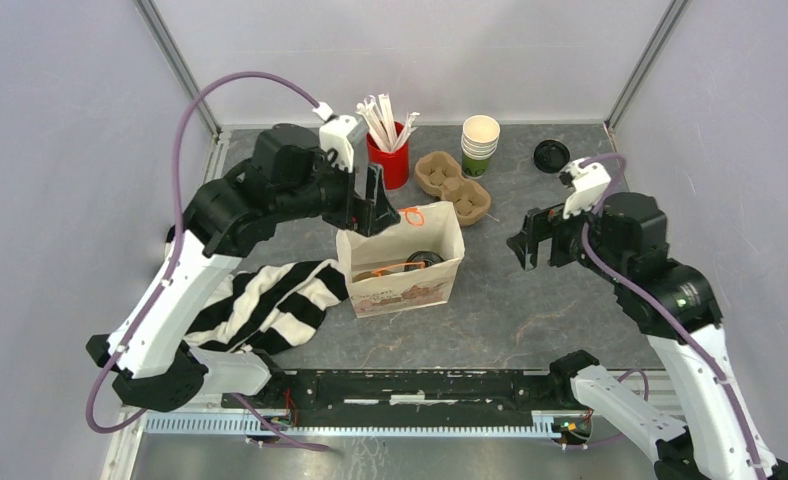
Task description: Pack the takeout coffee
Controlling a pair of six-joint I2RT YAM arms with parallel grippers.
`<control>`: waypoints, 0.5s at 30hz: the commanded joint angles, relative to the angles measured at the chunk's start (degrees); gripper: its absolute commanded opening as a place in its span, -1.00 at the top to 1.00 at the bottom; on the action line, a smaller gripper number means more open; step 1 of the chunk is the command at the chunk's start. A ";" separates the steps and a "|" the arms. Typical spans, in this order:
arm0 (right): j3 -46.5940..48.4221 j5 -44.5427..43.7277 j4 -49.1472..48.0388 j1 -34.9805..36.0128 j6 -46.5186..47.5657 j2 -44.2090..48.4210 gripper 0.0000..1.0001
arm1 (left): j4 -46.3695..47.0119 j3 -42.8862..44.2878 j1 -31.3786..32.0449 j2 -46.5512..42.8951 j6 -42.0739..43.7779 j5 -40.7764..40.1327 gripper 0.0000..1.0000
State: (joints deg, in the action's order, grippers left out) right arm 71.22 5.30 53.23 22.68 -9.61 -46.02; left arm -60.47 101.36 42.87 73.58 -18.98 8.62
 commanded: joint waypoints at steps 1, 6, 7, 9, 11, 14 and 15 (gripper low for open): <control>9.42 -4.35 3.51 0.14 -0.79 0.62 -0.96 | 5.02 7.13 0.16 -2.18 -3.75 -1.35 -0.84; 21.87 -7.72 9.26 0.18 -0.69 -1.77 -0.96 | 12.91 11.46 0.12 -5.48 -8.94 -5.79 -0.98; 24.61 -8.07 9.99 0.16 -0.43 -2.25 -0.96 | 15.43 11.28 0.11 -6.75 -9.38 -6.87 -0.99; 29.28 -8.93 11.24 0.15 -0.18 -2.96 -0.96 | 20.37 10.01 0.11 -9.27 -9.09 -7.28 -0.99; 32.38 -9.42 11.94 0.13 -0.18 -3.64 -0.96 | 23.00 9.70 0.11 -10.44 -8.21 -7.46 -0.99; 35.30 -9.35 12.04 0.14 -0.17 -4.12 -0.96 | 22.60 10.61 0.11 -11.18 -7.67 -9.65 -0.99; 35.56 -9.39 11.80 0.16 -0.25 -4.03 -0.96 | 22.50 10.81 0.11 -11.44 -7.69 -10.25 -0.99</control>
State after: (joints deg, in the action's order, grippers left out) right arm 104.44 -1.76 62.61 22.68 -9.37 -48.77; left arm -42.89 110.39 42.87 62.83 -24.93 2.02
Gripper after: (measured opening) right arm 0.982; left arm 0.993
